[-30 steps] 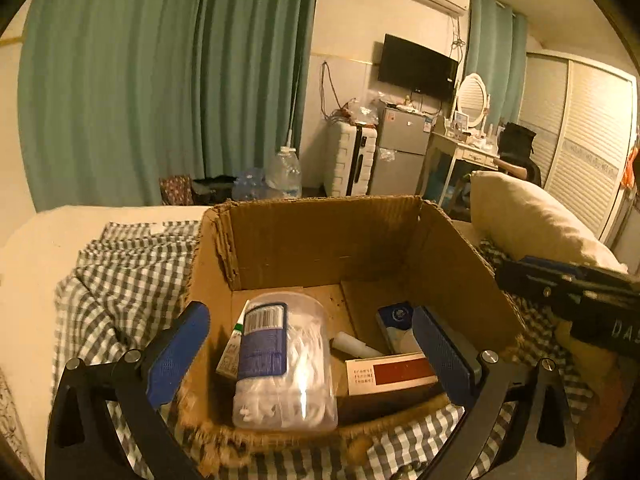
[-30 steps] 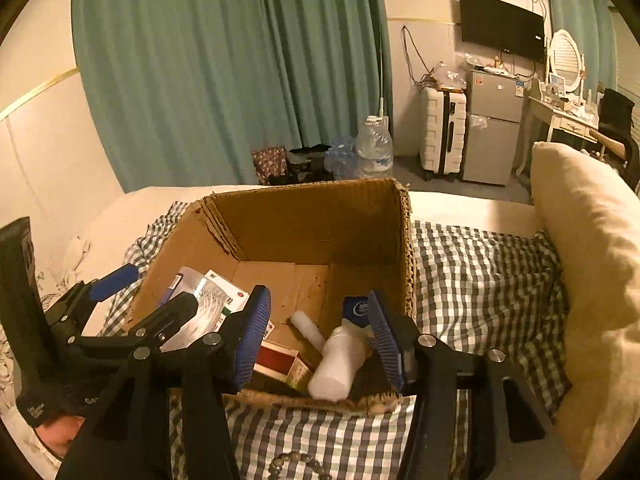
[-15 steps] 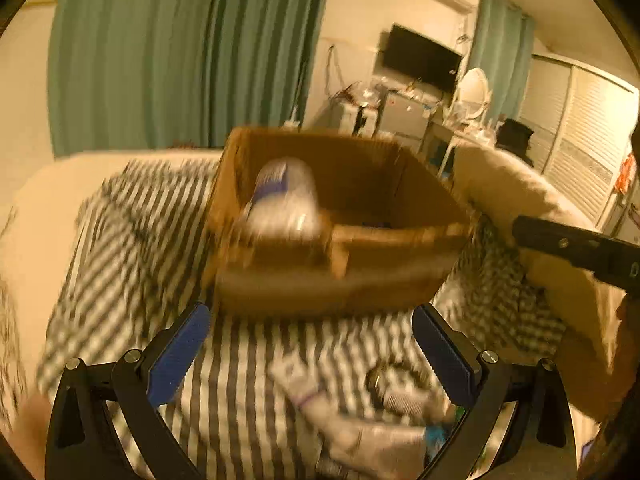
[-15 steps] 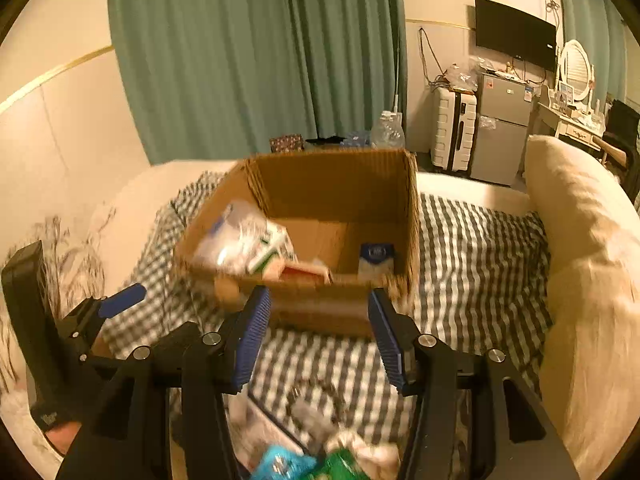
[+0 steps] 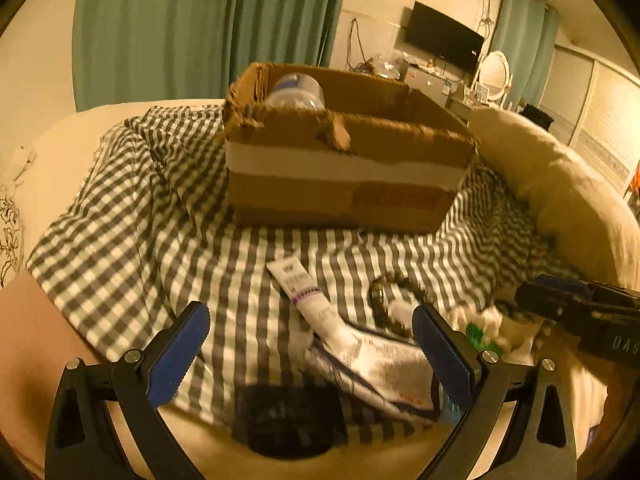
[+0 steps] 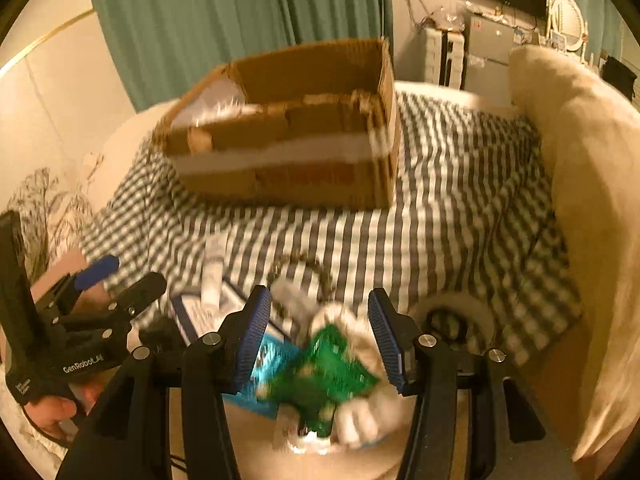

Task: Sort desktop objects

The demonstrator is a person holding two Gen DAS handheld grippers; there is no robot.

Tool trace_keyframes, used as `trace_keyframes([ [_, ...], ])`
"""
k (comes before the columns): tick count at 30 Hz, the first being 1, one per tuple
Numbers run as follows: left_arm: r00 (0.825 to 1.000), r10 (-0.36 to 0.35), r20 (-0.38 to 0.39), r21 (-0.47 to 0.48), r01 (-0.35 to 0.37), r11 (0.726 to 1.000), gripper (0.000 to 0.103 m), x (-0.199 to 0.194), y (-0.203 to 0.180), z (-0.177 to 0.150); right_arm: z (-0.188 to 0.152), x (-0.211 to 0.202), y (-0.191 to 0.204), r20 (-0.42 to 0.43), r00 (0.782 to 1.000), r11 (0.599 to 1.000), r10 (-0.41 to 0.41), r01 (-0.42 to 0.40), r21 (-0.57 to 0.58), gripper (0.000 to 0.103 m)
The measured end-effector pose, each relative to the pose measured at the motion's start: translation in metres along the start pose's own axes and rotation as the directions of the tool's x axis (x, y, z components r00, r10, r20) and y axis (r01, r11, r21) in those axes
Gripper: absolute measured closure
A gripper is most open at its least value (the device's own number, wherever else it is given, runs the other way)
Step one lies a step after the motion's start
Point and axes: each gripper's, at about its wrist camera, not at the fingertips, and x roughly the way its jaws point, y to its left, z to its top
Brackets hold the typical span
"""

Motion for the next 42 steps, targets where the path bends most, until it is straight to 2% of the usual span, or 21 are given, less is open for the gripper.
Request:
trace_keyframes([
  [5,0.998,0.028,-0.055,0.011,-0.027,1.000,0.000,0.002,0.000,-0.021,-0.019,0.006,0.001,-0.053,0.999,1.000,0.006,-0.005,0.008,0.052],
  [10,0.993,0.024,-0.113,-0.031,-0.027,0.999,0.000,-0.002,0.011,-0.042,-0.026,0.010,0.011,-0.072,0.997,1.000,0.004,-0.006,-0.027,0.052],
  [12,0.992,0.026,-0.122,-0.020,-0.029,0.999,0.000,0.001,0.011,-0.046,-0.028,0.012,0.013,-0.079,0.997,0.999,0.007,-0.010,-0.034,0.052],
  [21,0.970,0.041,-0.241,0.002,-0.042,0.999,0.000,0.038,0.012,-0.058,-0.029,0.013,0.012,-0.091,0.996,1.000,0.007,-0.009,-0.023,0.052],
  [22,0.967,0.036,-0.252,0.002,-0.037,0.999,0.010,0.041,0.013,-0.058,-0.029,0.013,0.013,-0.093,0.996,1.000,0.008,-0.010,-0.023,0.052],
  [23,0.964,0.034,-0.263,0.002,-0.034,0.999,0.026,0.044,0.013,-0.058,-0.029,0.013,0.014,-0.094,0.996,1.000,0.008,-0.011,-0.026,0.052],
  [24,0.962,0.032,-0.271,0.002,-0.032,0.999,0.026,0.044,0.013,-0.059,-0.029,0.013,0.015,-0.095,0.995,0.999,0.008,-0.011,-0.032,0.052],
  [27,0.968,0.029,-0.248,0.011,-0.027,1.000,0.026,0.038,0.011,-0.058,-0.030,0.013,0.022,-0.098,0.995,0.998,0.028,-0.034,-0.057,0.052],
  [29,0.977,0.040,-0.209,0.018,-0.037,0.999,0.026,0.029,0.010,-0.054,-0.031,0.012,0.028,-0.099,0.992,0.994,0.078,-0.086,-0.073,0.052],
  [31,0.986,0.066,-0.152,0.021,-0.063,0.998,0.026,0.019,0.012,-0.048,-0.032,0.010,0.035,-0.095,0.989,0.987,0.115,-0.124,-0.098,0.052],
  [34,0.987,0.105,-0.119,0.002,-0.106,0.994,0.026,0.014,0.020,-0.044,-0.037,0.011,0.050,-0.112,0.984,0.974,0.135,-0.153,-0.168,0.052],
  [39,0.985,0.128,-0.118,-0.045,-0.134,0.990,0.026,0.015,0.033,-0.043,-0.048,0.022,0.069,-0.156,0.983,0.959,0.093,-0.130,-0.250,0.052],
  [42,0.985,0.124,-0.117,-0.040,-0.129,0.991,0.026,0.016,0.032,-0.043,-0.052,0.031,0.070,-0.179,0.983,0.959,0.026,-0.075,-0.272,0.052],
])
